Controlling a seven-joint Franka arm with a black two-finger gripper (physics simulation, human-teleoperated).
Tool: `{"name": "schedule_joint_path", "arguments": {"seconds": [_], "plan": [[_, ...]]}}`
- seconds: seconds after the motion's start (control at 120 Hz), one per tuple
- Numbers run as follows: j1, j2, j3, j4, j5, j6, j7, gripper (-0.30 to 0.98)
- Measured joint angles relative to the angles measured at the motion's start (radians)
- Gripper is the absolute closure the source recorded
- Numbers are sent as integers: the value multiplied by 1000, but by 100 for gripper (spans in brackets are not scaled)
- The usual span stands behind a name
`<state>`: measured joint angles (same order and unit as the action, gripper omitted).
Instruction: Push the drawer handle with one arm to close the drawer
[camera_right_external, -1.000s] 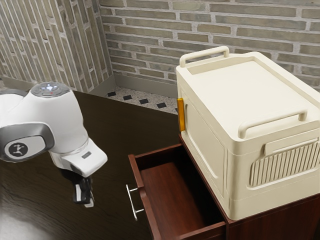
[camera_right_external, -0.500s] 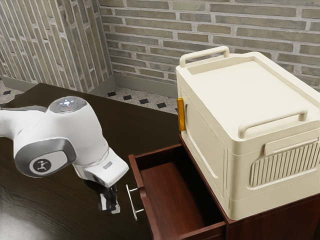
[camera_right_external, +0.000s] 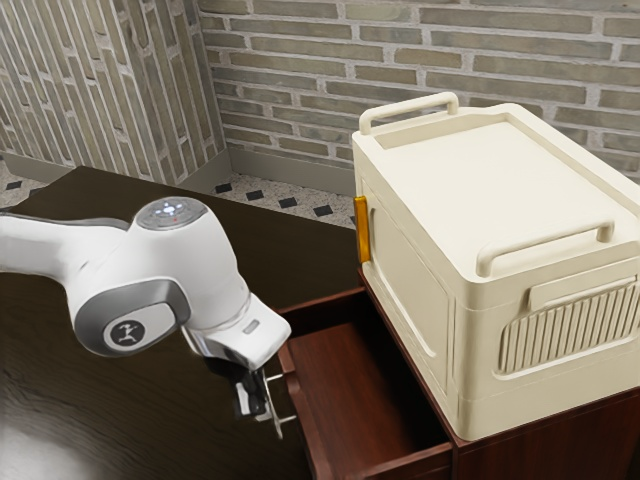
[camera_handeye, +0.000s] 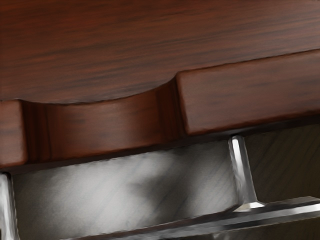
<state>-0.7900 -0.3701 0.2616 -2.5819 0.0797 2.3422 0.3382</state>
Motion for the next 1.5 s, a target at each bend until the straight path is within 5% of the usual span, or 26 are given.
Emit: {"name": "schedule_joint_path", "arguments": {"seconds": [0.658, 1.5], "plan": [[13, 205, -79, 191, -56, 35, -18, 77], [14, 305, -94, 331, -77, 68, -21, 78]]}}
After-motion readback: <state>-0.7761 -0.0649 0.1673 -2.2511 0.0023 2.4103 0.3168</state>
